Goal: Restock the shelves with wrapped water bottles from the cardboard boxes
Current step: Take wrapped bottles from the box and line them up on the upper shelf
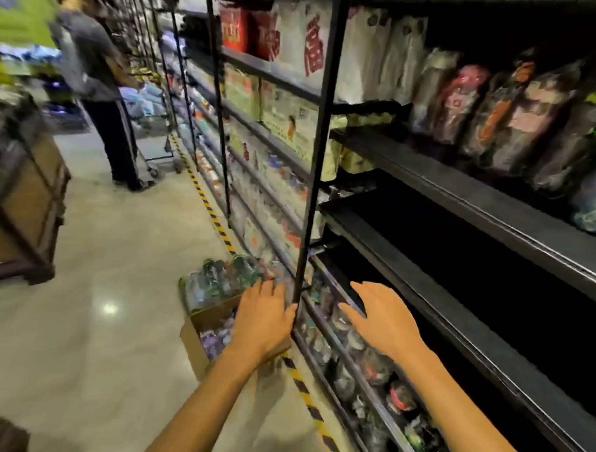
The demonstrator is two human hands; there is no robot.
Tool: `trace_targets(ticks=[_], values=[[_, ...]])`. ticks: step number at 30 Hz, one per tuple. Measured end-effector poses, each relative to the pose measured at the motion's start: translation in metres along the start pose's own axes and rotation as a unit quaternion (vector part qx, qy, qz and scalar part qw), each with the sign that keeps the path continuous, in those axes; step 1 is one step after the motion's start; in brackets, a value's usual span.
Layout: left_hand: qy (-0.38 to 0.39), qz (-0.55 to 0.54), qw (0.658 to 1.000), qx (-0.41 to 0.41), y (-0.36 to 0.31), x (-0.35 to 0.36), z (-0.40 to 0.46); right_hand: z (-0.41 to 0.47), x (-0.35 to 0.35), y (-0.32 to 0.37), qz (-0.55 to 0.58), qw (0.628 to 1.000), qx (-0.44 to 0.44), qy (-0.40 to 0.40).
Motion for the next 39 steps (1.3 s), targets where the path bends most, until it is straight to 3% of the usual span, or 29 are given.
trace_targets(ticks=[8,15,22,30,39], values=[[0.072,0.006,0.982,-0.174,0.133,0.065,0.014,0.117,0.114,0.075,0.062,0.984,-0.093,0.138],[0.12,-0.005,0.961,-0.248,0.192,0.11,0.083,0.235,0.186,0.089,0.118,0.967,-0.09,0.208],[0.165,-0.088,0.93,-0.316,0.253,0.171,0.135,0.332,0.254,0.103,0.147,0.943,-0.061,0.294],[0.234,-0.187,0.868,-0.395,0.349,0.284,0.193,0.431,0.353,0.13,0.165,0.921,-0.009,0.354],[0.312,-0.228,0.804,-0.452,0.449,0.459,0.239,0.518,0.543,0.144,0.151,0.899,0.054,0.409]])
Point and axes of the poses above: each hand's wrist, its own z-axis towards the middle knuckle, its own x-axis out of the palm, y = z × x, the point moved 6 cm from there along z, towards the middle knuckle, and after that the axes turned 2 degrees about -x, right-handed, at the moved point
